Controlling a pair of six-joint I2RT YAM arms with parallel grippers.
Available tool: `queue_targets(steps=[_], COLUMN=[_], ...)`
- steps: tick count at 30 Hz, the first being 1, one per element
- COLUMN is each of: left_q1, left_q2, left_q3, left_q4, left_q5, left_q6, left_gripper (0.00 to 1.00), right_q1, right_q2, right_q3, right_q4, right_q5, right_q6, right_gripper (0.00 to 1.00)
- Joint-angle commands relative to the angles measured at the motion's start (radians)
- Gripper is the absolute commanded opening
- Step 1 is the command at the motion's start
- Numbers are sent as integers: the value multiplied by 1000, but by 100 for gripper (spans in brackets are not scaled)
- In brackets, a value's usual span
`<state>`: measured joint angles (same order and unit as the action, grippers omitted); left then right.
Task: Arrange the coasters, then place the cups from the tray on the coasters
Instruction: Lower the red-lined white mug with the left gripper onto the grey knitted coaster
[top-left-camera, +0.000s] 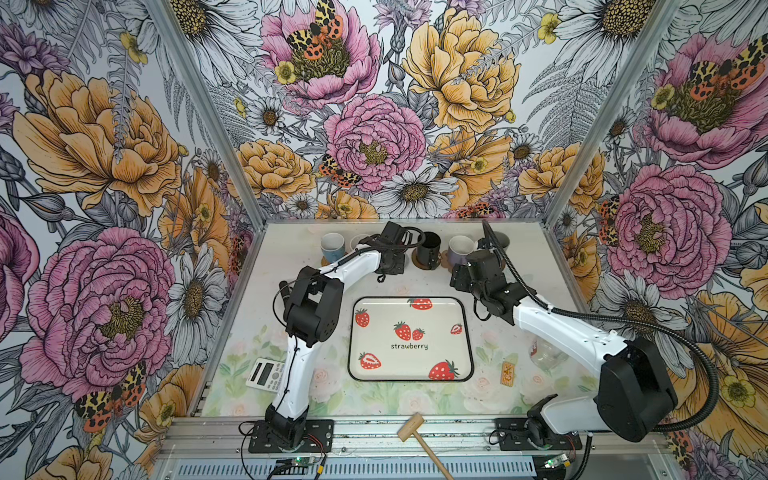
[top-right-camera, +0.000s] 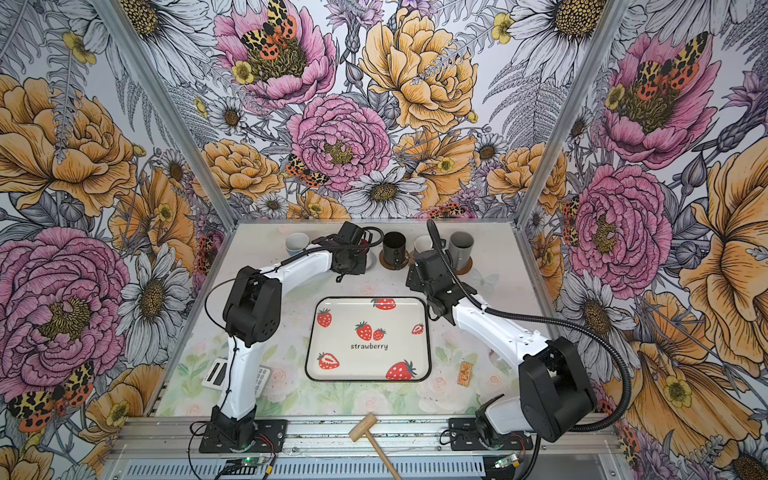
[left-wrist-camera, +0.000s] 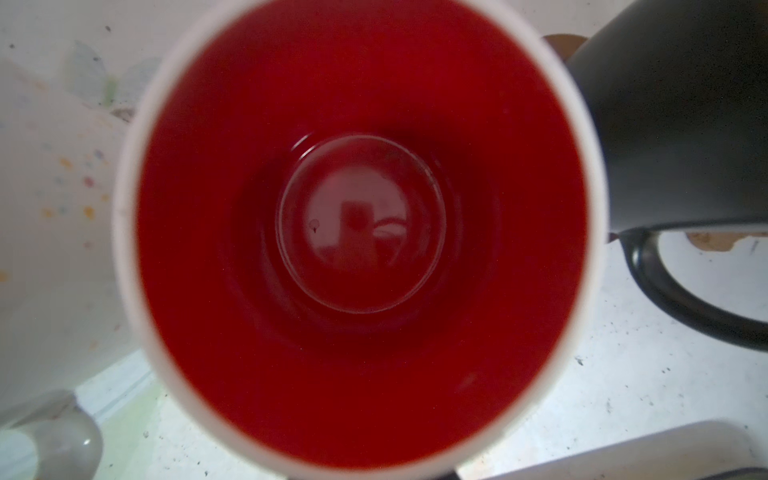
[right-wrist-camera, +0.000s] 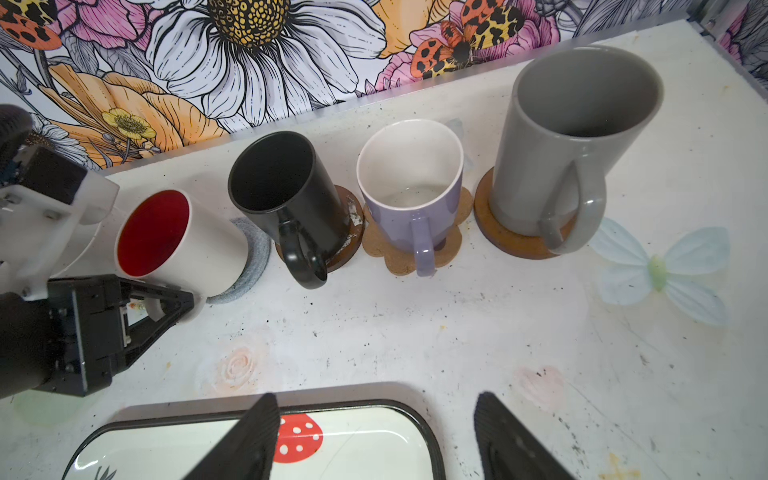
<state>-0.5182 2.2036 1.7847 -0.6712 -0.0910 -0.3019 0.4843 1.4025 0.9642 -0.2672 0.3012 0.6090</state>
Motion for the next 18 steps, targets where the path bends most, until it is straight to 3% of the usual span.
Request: queue_targets(steps=[1, 10, 18], left_q1=[9, 10, 6], left_q2=[3, 2, -21], left_q3=[38, 32, 20], left_q4=[65, 63, 64], left_q5=[12, 10, 19], left_q6=[22, 7, 0], left_gripper=[0, 2, 50], right_q1=[-7, -7, -9], right_q2=[12, 8, 2], right_q3=[28, 27, 25], right_q4=[18, 19, 19], right_q5=[-3, -11, -19], right_q6=[-11, -11, -12], right_gripper=[76, 76, 76])
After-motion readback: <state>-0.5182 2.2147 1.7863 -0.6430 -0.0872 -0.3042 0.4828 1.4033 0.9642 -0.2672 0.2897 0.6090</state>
